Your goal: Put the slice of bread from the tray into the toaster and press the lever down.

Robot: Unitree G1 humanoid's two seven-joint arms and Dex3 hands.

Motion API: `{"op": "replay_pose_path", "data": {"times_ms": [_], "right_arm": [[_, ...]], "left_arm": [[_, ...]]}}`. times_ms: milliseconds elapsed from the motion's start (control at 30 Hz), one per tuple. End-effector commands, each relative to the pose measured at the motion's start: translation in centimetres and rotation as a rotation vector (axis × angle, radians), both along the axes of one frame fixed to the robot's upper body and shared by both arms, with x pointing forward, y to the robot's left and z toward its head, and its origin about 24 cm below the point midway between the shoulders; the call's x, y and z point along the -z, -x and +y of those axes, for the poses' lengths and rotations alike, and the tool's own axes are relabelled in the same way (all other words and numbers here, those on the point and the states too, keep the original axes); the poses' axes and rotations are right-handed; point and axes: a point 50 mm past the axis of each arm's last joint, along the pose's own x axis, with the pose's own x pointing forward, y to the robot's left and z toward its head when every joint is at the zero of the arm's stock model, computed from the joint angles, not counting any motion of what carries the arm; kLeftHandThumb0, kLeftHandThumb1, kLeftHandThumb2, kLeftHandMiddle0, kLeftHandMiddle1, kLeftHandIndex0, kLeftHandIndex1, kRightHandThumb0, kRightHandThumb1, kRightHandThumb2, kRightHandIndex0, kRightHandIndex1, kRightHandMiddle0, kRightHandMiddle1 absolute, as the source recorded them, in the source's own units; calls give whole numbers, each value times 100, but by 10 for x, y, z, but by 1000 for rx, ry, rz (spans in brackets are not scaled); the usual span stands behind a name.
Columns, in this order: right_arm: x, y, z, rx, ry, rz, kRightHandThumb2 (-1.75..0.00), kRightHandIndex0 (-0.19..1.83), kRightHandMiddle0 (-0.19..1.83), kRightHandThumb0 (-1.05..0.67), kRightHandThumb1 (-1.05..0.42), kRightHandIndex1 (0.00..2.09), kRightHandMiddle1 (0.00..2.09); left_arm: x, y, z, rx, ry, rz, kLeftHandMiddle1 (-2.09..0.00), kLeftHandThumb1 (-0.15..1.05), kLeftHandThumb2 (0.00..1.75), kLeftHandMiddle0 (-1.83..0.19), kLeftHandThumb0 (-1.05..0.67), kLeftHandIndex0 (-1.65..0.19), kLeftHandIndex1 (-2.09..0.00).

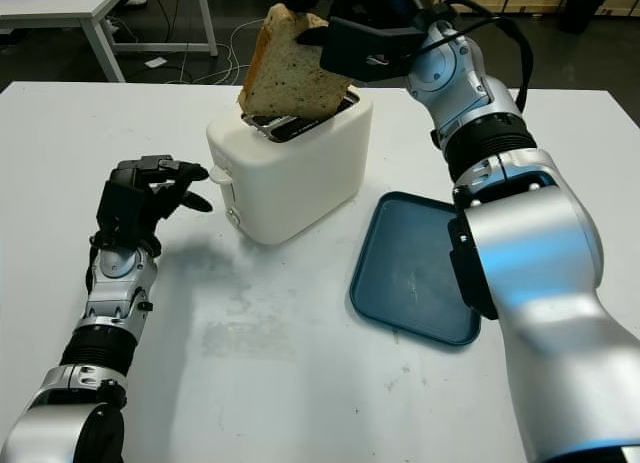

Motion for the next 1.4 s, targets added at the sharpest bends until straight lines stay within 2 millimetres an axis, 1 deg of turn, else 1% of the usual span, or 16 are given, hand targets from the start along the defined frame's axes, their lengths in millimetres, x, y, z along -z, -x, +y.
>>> {"op": "replay_pose_path", "data": {"times_ms": [0,100,267,533,767,867,1100,1233,1367], "right_arm": [[0,-1,-5,20,-16,14,-1,104,115,-19,-85,85,22],[2,-2,-6,35,19,17,-1,106,115,-20,-84,86,22],[9,-1,-6,56,130,-19,-1,106,115,-20,-85,87,23],[15,-1,-7,101,284,-81,0,107,115,-15,-82,87,24],[19,-1,-9,118,380,-114,0,106,116,-11,-82,85,24],[18,-1,-11,130,406,-130,-1,106,116,-13,-83,83,24],[8,0,-13,137,417,-171,-1,106,116,-13,-84,84,23],[2,1,-10,129,408,-197,0,107,116,-12,-83,84,23],[0,1,-2,115,430,-224,-1,108,118,-17,-84,86,24]], "left_arm": [[1,0,-4,13,-1,6,-63,81,0,-157,-105,-157,-31],[0,-1,-4,14,-3,3,-63,81,0,-157,-105,-157,-31],[-1,-1,-4,13,1,4,-63,81,0,-157,-105,-157,-31],[0,0,-2,13,10,-2,-65,81,0,-157,-105,-157,-31],[0,0,0,4,-3,-4,-65,82,1,-157,-105,-157,-31],[0,0,0,4,-2,-1,-65,82,0,-157,-105,-157,-31],[1,0,0,5,-7,1,-65,82,0,-157,-105,-157,-31],[1,0,-1,6,-1,-1,-64,82,0,-157,-105,-157,-32],[1,0,-2,8,2,3,-64,82,0,-157,-105,-157,-32]]}}
